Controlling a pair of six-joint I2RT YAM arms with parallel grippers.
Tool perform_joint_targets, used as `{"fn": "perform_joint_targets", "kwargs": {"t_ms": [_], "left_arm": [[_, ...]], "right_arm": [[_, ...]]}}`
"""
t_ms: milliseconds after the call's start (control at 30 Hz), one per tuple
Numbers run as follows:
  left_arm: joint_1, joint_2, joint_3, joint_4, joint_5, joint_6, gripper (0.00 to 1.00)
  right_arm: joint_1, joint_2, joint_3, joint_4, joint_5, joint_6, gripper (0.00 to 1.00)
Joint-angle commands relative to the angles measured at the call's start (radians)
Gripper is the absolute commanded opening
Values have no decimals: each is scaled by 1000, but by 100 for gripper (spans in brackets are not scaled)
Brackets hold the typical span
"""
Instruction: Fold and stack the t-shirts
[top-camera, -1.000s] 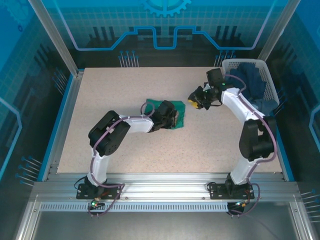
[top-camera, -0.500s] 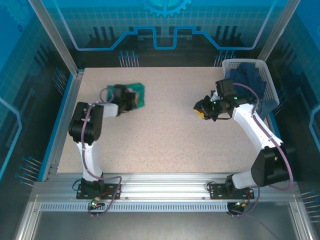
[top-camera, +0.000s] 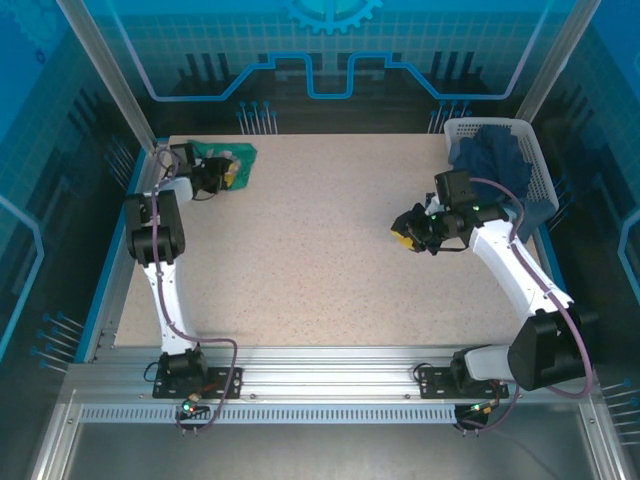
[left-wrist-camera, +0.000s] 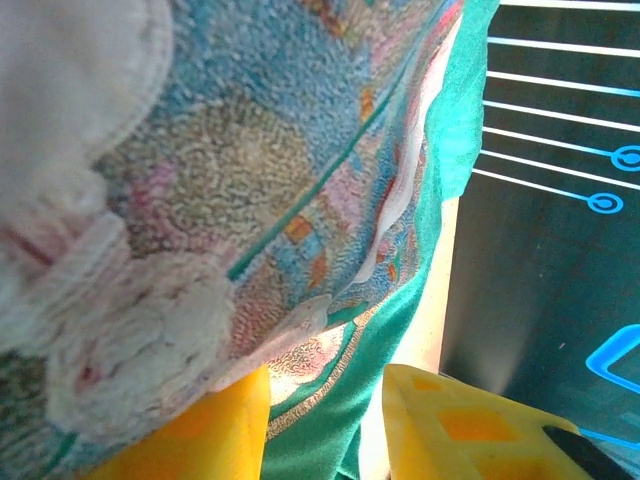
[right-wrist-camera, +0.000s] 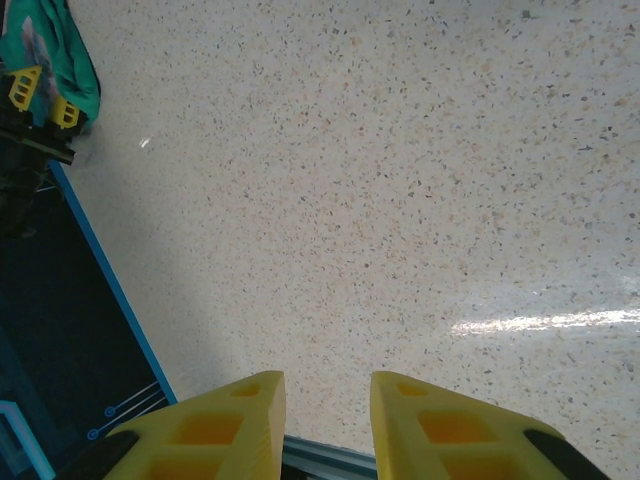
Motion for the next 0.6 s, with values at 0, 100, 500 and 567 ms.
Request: {"fn": "perform_joint_targets", "kwargs": {"t_ms": [0,100,500,567], "left_arm": [[-5,38,42,-107,49,22,39],[-6,-14,41,-75,47,-23,45],[-70,-547,-113,-174,-109,28,99],[-109,-676,-143,-335,-207,156,99]], "right_arm": [[-14,16,23,-21,-1,-4,29],[-8,26,40,-18,-3,-9,29],[21,-122,53,234,84,-137,66],[18,-161,61,249,122,-137,94]]}}
